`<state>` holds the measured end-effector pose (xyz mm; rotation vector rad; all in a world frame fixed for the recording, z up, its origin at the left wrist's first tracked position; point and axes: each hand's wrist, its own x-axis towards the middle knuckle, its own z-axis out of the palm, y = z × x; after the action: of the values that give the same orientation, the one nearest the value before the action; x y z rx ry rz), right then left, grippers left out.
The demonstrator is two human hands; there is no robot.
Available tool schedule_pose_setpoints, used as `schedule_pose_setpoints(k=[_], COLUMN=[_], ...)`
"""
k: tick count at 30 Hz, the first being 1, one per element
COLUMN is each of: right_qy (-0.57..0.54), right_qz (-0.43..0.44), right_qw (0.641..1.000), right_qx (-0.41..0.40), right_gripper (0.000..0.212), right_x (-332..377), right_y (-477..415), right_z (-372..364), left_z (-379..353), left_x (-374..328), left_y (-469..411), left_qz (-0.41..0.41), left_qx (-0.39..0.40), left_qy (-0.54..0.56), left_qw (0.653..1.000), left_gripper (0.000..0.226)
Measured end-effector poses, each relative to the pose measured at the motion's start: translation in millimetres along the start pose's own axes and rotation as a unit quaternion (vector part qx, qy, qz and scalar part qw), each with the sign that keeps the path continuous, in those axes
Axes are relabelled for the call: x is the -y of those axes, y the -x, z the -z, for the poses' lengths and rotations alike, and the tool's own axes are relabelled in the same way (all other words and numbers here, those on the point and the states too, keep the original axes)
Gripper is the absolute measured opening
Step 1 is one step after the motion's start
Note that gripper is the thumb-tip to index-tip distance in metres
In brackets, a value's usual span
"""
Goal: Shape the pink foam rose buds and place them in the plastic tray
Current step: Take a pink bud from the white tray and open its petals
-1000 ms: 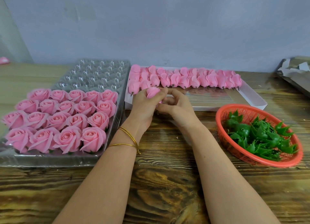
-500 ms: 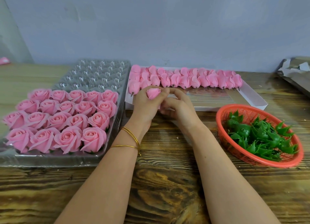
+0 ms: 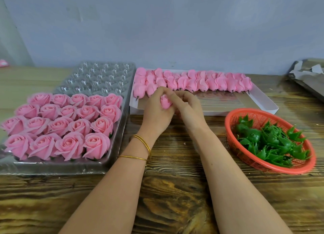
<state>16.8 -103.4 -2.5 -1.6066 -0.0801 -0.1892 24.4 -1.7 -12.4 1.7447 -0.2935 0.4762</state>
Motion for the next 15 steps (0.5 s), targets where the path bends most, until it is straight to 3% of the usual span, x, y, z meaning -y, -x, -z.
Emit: schedule_pose_setpoints(k=[3,8,12,15], right_qy=[-0.008,-0.032,-0.029,-0.071], right_qz=[-0.012,-0.02,-0.015,-0.035], right_qw=[1.0,0.999,0.999,0.997], right_qx=[0.007,0.016,0.015,0.001], right_gripper=[0.046,0.045,0.026,0.015], right_x=[2.1,0.8,-0.7,1.3], right_y=[1.0,0.2,0.5,-0.5], right_z=[-2.8,-3.2,-2.5,-1.8], left_z=[0.2,-1.1,0.0,2.8], left_x=[1.8,4.9,1.2,-1.9], left_y=[-1.4,-1.1,-0.1,-1.0], left_qz=[0.004,0.03,0.058,0.11], left_qx=[-0.003,0.016,0.018,-0.026], left_qy=[0.01,0.023,0.051,0.139], left_qw=[1.0,0.999,0.997,0.984], left_gripper=[0.015,0.018,0.016,0.014])
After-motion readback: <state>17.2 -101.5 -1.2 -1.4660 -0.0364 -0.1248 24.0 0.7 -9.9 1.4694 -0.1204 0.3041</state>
